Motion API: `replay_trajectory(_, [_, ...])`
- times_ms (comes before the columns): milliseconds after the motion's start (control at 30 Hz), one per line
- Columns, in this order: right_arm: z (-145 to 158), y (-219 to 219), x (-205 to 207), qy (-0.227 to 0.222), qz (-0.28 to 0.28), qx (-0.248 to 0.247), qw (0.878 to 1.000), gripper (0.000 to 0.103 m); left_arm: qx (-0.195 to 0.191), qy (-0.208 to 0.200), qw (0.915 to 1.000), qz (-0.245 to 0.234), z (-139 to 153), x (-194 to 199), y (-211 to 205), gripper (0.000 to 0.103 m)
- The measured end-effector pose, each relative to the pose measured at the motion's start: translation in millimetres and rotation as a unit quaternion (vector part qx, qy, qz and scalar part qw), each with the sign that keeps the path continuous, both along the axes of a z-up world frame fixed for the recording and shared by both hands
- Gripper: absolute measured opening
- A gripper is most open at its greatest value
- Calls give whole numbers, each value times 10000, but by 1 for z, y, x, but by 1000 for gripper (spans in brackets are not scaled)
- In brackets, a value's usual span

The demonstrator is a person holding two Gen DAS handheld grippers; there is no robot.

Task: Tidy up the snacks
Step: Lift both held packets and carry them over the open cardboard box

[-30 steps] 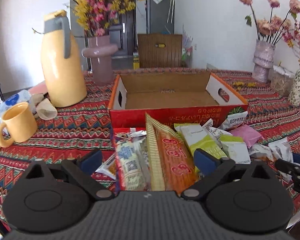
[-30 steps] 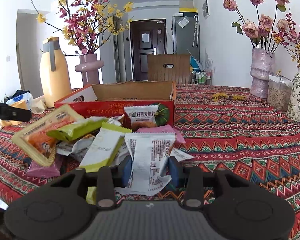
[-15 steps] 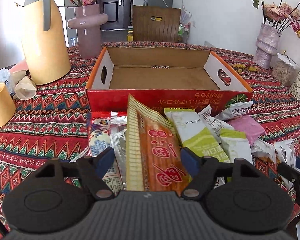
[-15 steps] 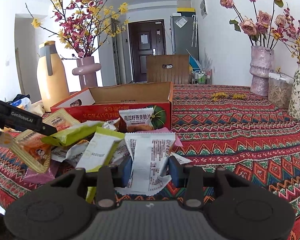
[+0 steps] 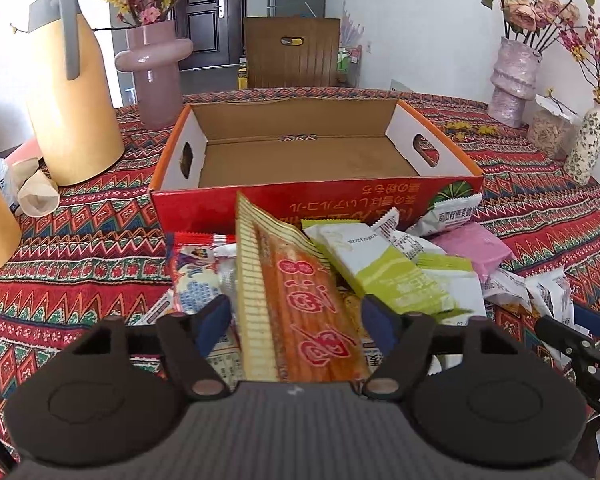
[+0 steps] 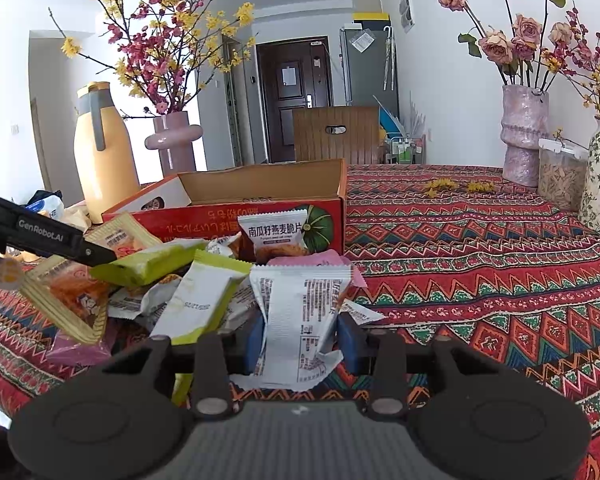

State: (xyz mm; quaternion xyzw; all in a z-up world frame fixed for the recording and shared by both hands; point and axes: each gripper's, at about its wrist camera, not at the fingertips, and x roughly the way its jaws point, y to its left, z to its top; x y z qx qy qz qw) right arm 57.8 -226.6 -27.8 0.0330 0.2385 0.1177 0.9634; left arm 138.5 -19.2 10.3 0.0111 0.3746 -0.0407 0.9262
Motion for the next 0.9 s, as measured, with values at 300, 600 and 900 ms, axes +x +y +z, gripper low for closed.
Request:
replay_trajectory(300, [-1,0,1,19,6,21,10000,39,460,114,9988,80,-9,8,-14,83])
replay_trajectory(600, [-1,1,0,14,36,34,10000,39,641,113,9979,53,-12,3,-20,37])
replay_trajectory(900, [1,1,-2,-18,63,30,10000,39,544,-208,9981,-186,-3,-10,-25,20])
